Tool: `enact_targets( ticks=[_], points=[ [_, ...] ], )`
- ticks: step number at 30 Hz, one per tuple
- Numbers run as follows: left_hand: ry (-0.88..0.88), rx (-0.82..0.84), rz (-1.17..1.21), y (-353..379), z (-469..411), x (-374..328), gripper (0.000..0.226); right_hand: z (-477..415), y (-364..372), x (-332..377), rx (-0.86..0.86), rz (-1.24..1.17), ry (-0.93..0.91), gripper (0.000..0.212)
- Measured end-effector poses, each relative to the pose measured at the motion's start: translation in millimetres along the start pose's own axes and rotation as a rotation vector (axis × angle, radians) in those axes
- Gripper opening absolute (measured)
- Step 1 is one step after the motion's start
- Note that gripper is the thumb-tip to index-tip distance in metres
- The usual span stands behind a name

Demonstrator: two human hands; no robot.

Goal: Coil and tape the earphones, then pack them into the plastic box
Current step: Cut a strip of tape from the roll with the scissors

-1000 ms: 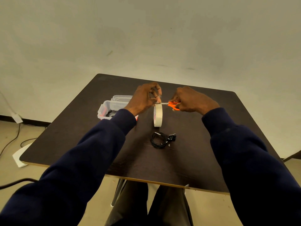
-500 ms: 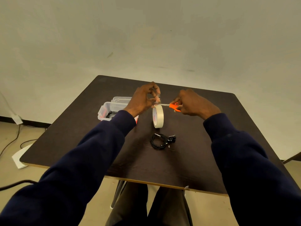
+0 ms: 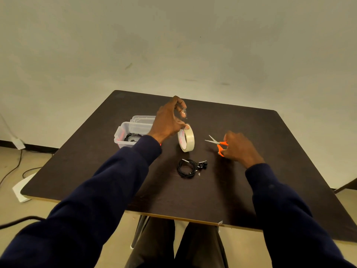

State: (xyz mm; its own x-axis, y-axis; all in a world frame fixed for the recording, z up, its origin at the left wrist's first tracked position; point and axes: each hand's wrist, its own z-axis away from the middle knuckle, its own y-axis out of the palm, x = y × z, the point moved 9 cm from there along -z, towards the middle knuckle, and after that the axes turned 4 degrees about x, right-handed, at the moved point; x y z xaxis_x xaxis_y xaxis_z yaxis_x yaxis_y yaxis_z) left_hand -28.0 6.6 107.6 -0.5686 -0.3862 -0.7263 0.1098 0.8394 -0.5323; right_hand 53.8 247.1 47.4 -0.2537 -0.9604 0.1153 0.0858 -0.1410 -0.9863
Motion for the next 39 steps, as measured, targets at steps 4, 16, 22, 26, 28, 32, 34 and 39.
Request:
enact_targets(
  ticks=[4,16,22,26,28,32,34,39],
  points=[
    [-0.006,-0.012,0.006,4,0,0,0.056,-6,10,9,-0.065,0.041,0.008,0.027],
    [-0.025,0.009,-0.008,5,-3,0,0.051,-4,-2,49,-0.121,0.096,-0.094,0.020],
    [-0.041,-0.023,0.016,4,-2,1,0.052,18,2,92,-0.150,-0.796,-0.301,0.037],
    [-0.020,-0.031,-0.002,5,0,-5,0.054,23,26,94,-0.164,-0.967,-0.235,0.024],
    [0.000,-0.038,-0.019,3,3,-9,0.055,22,30,91,-0.195,-1.010,-0.200,0.014],
    [0.028,-0.063,-0.079,-3,7,-12,0.055,21,25,98,-0.244,-0.898,-0.204,0.013],
    [0.026,-0.074,-0.078,-6,10,-13,0.053,20,20,104,-0.269,-0.869,-0.216,0.018],
    [0.011,-0.091,-0.008,-14,15,-14,0.055,9,13,100,-0.284,-0.925,-0.180,0.023]
  ],
)
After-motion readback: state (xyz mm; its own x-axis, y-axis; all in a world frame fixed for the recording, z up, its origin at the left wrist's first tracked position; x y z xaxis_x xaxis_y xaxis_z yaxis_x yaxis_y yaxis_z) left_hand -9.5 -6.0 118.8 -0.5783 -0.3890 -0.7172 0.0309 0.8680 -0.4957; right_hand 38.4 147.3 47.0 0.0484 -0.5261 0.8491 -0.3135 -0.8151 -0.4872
